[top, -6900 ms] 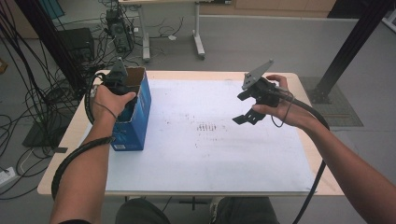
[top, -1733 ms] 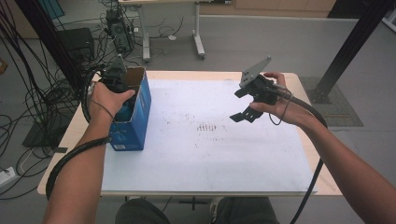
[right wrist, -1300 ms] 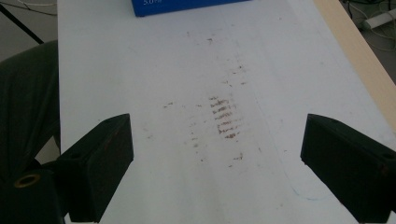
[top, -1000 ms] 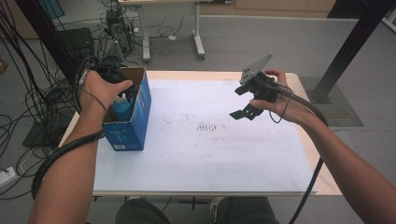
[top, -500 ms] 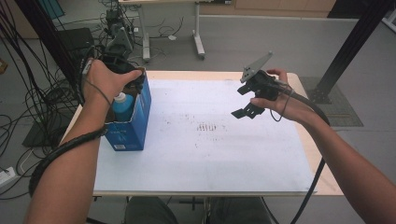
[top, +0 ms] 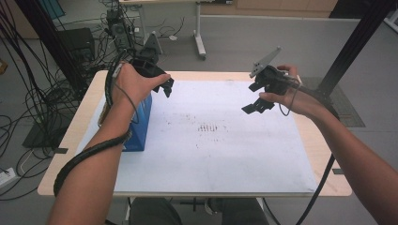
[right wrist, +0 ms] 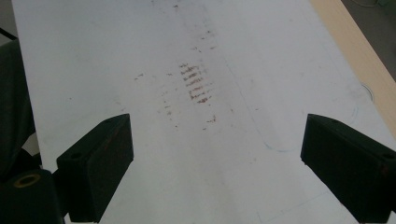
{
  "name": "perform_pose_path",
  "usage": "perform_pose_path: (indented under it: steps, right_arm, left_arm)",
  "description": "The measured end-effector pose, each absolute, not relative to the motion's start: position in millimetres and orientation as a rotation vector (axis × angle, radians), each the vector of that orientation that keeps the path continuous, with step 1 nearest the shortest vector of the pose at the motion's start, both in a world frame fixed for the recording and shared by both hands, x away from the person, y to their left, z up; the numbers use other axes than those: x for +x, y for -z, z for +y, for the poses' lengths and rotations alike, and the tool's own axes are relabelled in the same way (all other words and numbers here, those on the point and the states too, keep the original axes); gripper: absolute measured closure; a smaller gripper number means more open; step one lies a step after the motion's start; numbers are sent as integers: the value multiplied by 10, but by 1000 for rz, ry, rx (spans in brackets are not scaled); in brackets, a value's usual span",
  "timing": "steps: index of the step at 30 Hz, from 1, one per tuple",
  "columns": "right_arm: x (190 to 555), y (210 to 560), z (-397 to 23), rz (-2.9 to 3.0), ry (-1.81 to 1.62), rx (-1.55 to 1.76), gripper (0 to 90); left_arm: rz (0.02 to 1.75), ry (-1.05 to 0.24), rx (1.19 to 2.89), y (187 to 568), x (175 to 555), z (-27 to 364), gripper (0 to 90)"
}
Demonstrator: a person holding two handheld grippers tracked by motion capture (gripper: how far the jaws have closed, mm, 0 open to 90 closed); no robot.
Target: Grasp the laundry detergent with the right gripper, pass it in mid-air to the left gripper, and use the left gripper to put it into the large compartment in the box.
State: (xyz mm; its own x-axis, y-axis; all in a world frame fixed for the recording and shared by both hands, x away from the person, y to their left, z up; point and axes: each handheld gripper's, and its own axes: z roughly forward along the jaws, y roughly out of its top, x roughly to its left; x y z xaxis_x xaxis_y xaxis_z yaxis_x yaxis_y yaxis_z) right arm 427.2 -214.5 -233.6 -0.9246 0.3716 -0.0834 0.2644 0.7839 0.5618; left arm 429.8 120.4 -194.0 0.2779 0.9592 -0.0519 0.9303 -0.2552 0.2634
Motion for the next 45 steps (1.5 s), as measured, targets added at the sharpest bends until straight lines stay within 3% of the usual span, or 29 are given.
perform_pose_path:
  steps: [16,45]
  right_arm:
    - [4479,2278,-2249,2784,-795,570,95]
    - [4577,2310,-2338,2789,-764,606,96]
  left_arm:
    - [1668,-116,2320,2028,4316,965,117]
    - [1660,-69,2329,2215,4377,903,117]
